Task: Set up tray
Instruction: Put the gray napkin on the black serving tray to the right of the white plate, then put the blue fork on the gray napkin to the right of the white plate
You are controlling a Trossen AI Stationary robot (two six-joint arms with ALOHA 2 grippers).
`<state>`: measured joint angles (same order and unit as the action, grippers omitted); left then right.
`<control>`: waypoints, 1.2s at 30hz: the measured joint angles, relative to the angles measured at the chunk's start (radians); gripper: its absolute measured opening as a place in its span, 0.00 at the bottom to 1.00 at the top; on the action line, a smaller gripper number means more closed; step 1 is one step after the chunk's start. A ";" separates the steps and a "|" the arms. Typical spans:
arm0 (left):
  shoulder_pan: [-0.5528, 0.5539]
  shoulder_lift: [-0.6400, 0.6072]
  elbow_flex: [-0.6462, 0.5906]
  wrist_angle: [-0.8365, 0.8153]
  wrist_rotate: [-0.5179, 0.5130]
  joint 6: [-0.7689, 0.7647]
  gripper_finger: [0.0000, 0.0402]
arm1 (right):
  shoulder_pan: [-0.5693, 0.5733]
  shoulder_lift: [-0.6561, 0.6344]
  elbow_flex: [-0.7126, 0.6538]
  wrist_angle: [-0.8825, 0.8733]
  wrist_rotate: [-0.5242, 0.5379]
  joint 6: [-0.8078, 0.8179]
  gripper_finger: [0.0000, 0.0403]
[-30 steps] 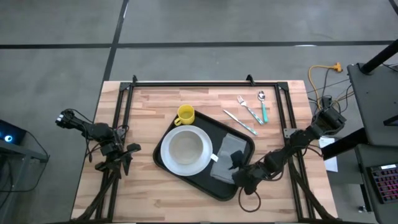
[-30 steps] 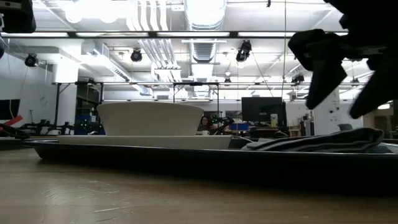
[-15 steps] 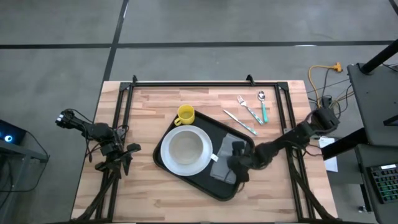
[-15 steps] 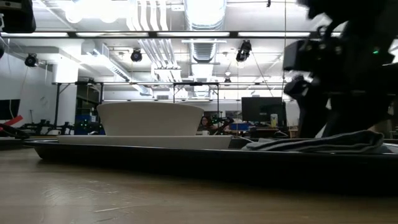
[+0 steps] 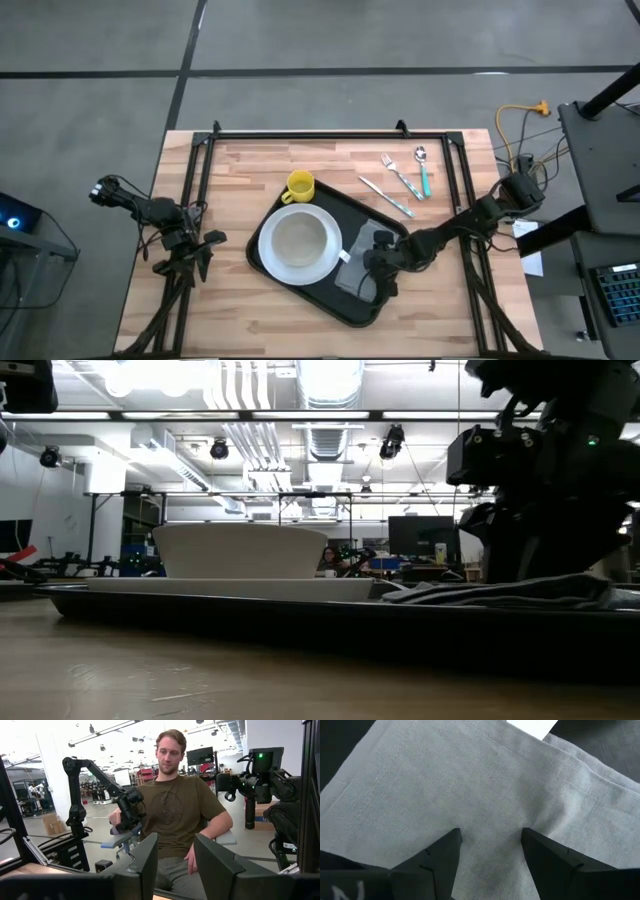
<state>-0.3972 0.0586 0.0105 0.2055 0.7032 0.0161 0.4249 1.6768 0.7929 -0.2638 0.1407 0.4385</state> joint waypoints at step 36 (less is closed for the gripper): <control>0.000 0.000 0.000 0.000 0.000 0.000 0.28 | 0.033 -0.004 0.153 -0.214 0.016 -0.048 0.50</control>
<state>-0.3969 0.0586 0.0105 0.2056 0.7030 0.0158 0.4583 1.6732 0.9457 -0.4777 0.1563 0.3904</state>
